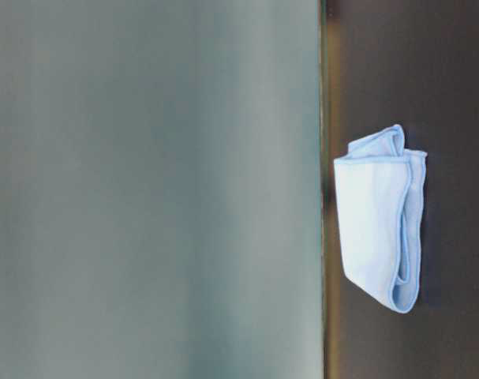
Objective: Push a blue cloth with the left arm to wipe the desk.
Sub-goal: 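Move the left gripper toward the folded blue cloth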
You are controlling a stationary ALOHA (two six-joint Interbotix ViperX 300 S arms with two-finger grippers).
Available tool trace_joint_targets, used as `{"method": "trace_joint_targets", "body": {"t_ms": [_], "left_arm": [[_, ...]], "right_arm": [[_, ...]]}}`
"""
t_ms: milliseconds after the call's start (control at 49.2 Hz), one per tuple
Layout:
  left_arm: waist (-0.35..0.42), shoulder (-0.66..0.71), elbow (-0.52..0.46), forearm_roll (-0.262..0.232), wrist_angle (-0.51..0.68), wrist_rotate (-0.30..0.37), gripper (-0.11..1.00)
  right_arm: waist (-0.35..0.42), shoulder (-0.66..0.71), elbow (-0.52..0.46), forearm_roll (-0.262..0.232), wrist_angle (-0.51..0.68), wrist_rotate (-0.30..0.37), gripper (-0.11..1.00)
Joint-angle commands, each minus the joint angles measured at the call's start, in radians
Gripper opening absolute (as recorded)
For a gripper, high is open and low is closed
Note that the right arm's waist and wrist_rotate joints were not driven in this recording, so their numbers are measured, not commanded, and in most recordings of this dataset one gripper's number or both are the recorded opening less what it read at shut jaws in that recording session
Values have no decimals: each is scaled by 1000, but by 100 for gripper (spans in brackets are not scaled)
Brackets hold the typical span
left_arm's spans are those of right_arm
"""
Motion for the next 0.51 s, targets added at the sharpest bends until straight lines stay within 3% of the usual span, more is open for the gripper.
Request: {"method": "trace_joint_targets", "body": {"t_ms": [0,61,142,488], "left_arm": [[18,40,-31,38,-3,-11,6],[38,80,-52,38,-3,-15,8],[60,132,-77,38,-3,-18,0],[207,417,-179,38,-43,-26,0]], "right_arm": [[0,9,-20,2,-8,0,3],[0,6,-20,2,-3,0,3],[0,0,-20,0,14,0,0],[0,-31,-23,0,75,0,0]]}}
